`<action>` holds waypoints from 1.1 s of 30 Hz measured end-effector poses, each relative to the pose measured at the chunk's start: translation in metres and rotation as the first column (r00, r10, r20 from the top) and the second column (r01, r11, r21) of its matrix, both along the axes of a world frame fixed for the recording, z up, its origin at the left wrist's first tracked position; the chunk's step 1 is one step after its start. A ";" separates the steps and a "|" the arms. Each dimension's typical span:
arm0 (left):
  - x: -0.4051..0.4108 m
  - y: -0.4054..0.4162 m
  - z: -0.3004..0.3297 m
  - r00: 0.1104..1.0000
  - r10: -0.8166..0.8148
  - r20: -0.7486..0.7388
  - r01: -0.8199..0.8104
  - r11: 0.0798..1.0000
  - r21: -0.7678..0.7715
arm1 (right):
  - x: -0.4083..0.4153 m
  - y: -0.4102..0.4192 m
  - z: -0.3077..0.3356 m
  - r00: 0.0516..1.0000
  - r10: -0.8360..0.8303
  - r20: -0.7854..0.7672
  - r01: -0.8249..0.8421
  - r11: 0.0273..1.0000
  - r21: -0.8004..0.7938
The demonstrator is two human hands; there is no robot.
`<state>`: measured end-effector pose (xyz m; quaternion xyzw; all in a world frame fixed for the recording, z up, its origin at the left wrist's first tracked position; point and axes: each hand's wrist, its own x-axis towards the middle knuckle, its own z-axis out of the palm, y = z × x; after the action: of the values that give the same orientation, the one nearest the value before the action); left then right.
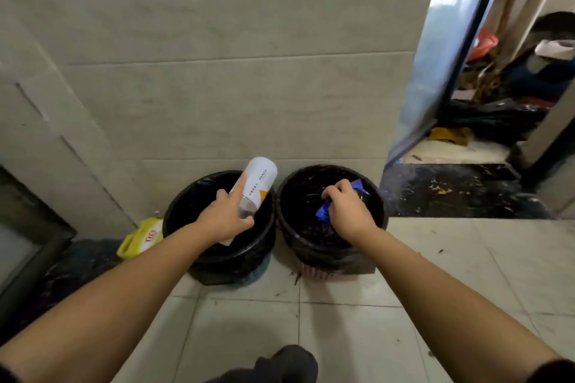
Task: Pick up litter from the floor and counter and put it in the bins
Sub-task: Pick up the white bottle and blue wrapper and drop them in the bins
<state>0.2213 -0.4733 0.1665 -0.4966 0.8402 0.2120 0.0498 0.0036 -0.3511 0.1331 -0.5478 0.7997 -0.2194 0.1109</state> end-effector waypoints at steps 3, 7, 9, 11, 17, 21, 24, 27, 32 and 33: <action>0.023 -0.036 -0.023 0.994 0.075 0.085 -0.076 0.997 0.009 | -0.002 -0.033 -0.023 1.000 0.021 0.003 -0.021 0.998 0.066; 0.030 -0.078 -0.066 0.970 0.153 0.190 -0.162 0.986 0.030 | -0.018 -0.063 -0.064 0.998 -0.056 0.031 0.046 0.965 0.259; 0.029 -0.097 -0.093 0.967 0.131 0.220 -0.159 0.981 0.114 | -0.026 -0.073 -0.086 0.998 -0.059 0.030 0.045 0.935 0.353; 0.027 -0.108 -0.120 0.957 0.085 0.279 -0.143 0.970 0.194 | -0.032 -0.079 -0.105 0.998 -0.053 0.025 0.036 0.895 0.445; 0.027 -0.101 -0.146 0.926 0.009 0.377 -0.113 0.960 0.256 | -0.038 -0.084 -0.126 0.994 -0.063 0.084 -0.005 0.773 0.635; 0.034 -0.100 -0.136 0.920 -0.032 0.391 -0.080 0.960 0.267 | -0.043 -0.079 -0.111 0.986 -0.115 0.118 0.018 0.787 0.617; 0.032 -0.097 -0.106 0.940 0.003 0.341 -0.071 0.980 0.188 | -0.053 -0.072 -0.082 0.977 -0.172 0.126 0.081 0.846 0.528; 0.017 -0.084 -0.063 0.964 0.030 0.263 -0.049 0.997 0.067 | -0.064 -0.049 -0.041 0.976 -0.196 0.092 0.141 0.897 0.420; -0.043 -0.045 0.000 0.994 -0.050 0.095 0.059 0.994 -0.092 | -0.080 0.016 0.016 0.961 -0.269 0.061 0.254 0.950 0.183; -0.061 -0.029 0.011 0.994 -0.091 0.068 0.098 0.989 -0.114 | -0.085 0.039 0.026 0.953 -0.297 0.056 0.285 0.945 0.159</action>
<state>0.1599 -0.5018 0.1777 -0.4648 0.8718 0.1440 0.0567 -0.0810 -0.3120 0.1587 -0.4049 0.8808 -0.1946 0.1495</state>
